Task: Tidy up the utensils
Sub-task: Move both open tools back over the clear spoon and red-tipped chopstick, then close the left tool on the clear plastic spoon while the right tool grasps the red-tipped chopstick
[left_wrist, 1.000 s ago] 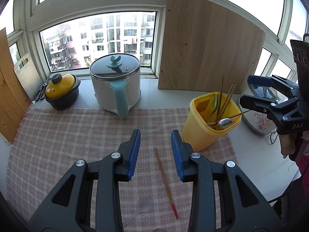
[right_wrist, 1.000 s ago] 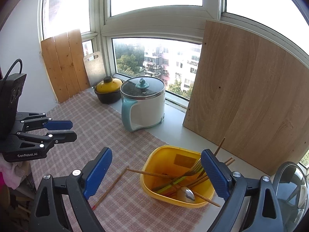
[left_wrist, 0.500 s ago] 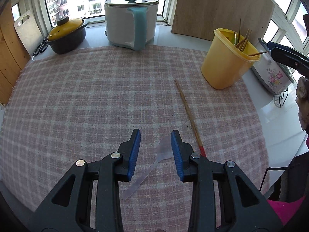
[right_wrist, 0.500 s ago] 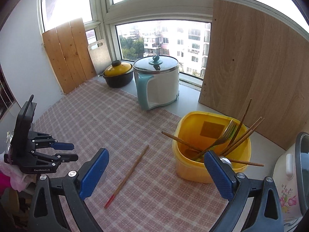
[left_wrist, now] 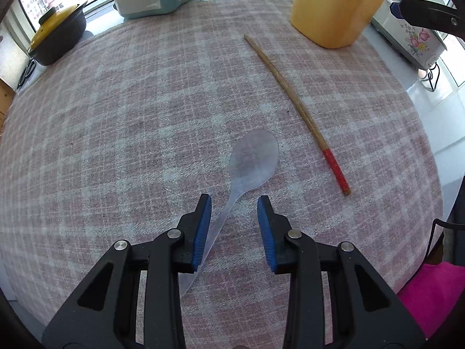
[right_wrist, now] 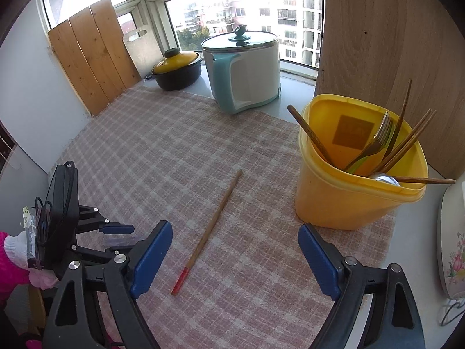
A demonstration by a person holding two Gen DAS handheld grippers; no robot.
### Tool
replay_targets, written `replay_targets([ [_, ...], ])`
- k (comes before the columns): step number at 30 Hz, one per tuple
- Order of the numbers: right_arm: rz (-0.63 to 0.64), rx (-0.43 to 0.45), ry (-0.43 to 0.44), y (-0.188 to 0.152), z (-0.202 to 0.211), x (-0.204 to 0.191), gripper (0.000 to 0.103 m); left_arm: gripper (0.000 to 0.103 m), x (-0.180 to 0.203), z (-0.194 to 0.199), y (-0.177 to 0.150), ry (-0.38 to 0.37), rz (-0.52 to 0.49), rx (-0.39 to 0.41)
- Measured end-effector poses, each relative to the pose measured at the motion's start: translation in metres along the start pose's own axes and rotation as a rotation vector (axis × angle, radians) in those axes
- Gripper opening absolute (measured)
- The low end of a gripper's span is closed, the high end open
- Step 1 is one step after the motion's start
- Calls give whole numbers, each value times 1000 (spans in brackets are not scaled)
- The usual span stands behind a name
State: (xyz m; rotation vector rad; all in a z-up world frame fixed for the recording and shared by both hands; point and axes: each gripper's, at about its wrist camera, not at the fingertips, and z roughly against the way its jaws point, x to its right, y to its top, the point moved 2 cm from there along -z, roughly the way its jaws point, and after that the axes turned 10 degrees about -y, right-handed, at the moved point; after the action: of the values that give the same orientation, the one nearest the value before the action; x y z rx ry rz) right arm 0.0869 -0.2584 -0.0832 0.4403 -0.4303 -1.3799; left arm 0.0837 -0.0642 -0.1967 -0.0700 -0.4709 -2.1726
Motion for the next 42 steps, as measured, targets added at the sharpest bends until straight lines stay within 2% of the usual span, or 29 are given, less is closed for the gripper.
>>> replay_targets([
  [2, -14, -17, 8, -2, -5, -1, 85, 33, -2, -4, 0, 0, -5, -8],
  [8, -49, -54, 4, -7, -20, -2, 84, 33, -7, -12, 9, -5, -7, 13],
  [14, -55, -102, 5, -11, -37, -8, 79, 33, -22, -12, 17, 2, 50, 57],
  [22, -45, -166, 13, -14, -65, -24, 70, 32, -43, -9, 20, 48, 102, 92],
  [32, -63, -237, -11, -7, -100, -37, 54, 32, -59, -5, 36, -118, 158, 93],
  [36, -40, -256, -32, -5, -108, -45, 49, 32, -63, -5, 43, -129, 155, 94],
  [42, -12, -282, -64, 1, -121, -52, 46, 32, -55, -11, 51, -98, 100, 93],
])
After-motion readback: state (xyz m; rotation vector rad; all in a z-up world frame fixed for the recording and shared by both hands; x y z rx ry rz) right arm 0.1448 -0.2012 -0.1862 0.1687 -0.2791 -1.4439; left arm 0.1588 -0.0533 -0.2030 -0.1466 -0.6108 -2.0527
